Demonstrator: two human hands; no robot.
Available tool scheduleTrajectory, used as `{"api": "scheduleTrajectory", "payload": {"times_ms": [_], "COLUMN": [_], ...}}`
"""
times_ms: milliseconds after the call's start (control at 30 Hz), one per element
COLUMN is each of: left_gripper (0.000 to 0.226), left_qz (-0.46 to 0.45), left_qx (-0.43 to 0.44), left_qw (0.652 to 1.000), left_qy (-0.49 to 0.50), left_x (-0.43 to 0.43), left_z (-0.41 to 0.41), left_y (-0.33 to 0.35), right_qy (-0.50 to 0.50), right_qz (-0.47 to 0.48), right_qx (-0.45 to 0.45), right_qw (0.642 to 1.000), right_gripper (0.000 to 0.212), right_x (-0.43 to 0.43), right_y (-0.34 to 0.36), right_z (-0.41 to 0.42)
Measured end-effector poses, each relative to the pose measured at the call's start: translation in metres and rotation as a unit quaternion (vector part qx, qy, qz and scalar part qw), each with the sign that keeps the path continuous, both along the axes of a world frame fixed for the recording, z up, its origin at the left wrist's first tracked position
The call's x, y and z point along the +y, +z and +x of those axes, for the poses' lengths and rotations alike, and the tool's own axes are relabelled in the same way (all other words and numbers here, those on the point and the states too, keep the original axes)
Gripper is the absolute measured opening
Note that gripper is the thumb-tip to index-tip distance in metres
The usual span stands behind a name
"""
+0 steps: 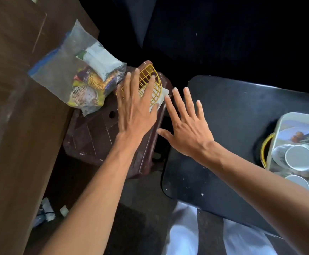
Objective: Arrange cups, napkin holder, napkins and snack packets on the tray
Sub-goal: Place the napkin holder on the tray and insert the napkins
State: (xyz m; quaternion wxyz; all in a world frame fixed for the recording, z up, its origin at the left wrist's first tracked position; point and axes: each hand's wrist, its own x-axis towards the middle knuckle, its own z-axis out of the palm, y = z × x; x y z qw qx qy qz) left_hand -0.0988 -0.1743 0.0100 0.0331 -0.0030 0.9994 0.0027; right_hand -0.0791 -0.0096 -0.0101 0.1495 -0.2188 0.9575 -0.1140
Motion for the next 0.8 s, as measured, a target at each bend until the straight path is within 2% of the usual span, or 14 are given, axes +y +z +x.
{"api": "scheduleTrajectory", "payload": {"times_ms": [200,367,467,567,633,700,800], "left_gripper": [0.088,0.080,0.077,0.074,0.073,0.073,0.070], "left_qz": [-0.011,0.009,0.044,0.129,0.235,0.354,0.536], "left_qx": [-0.045,-0.015,0.007,0.074,0.122,0.132,0.067], "left_qw": [0.999,1.000,0.999,0.988,0.962,0.921,0.824], "left_qy": [-0.019,-0.021,-0.004,0.030,0.063,0.098,0.172], "left_x": [-0.017,-0.022,-0.023,-0.023,-0.017,-0.003,0.032], "left_z": [-0.032,-0.039,-0.043,-0.037,-0.026,-0.011,0.017], "left_y": [-0.010,-0.006,0.005,0.020,0.034,0.046,0.057], "right_qy": [-0.006,-0.019,-0.067,-0.177,-0.262,-0.315,-0.310], "right_qz": [0.000,-0.042,-0.123,-0.269,-0.372,-0.447,-0.488], "right_qx": [-0.022,-0.064,-0.071,-0.073,-0.076,-0.102,-0.150], "right_qw": [1.000,0.997,0.988,0.944,0.887,0.831,0.802], "right_gripper": [0.088,0.089,0.085,0.069,0.058,0.052,0.049], "right_x": [-0.018,-0.018,-0.017,-0.013,-0.005,0.009,0.038], "right_y": [-0.008,-0.008,-0.001,0.015,0.031,0.047,0.066], "right_z": [-0.002,-0.001,-0.002,-0.003,-0.003,-0.001,0.009]}}
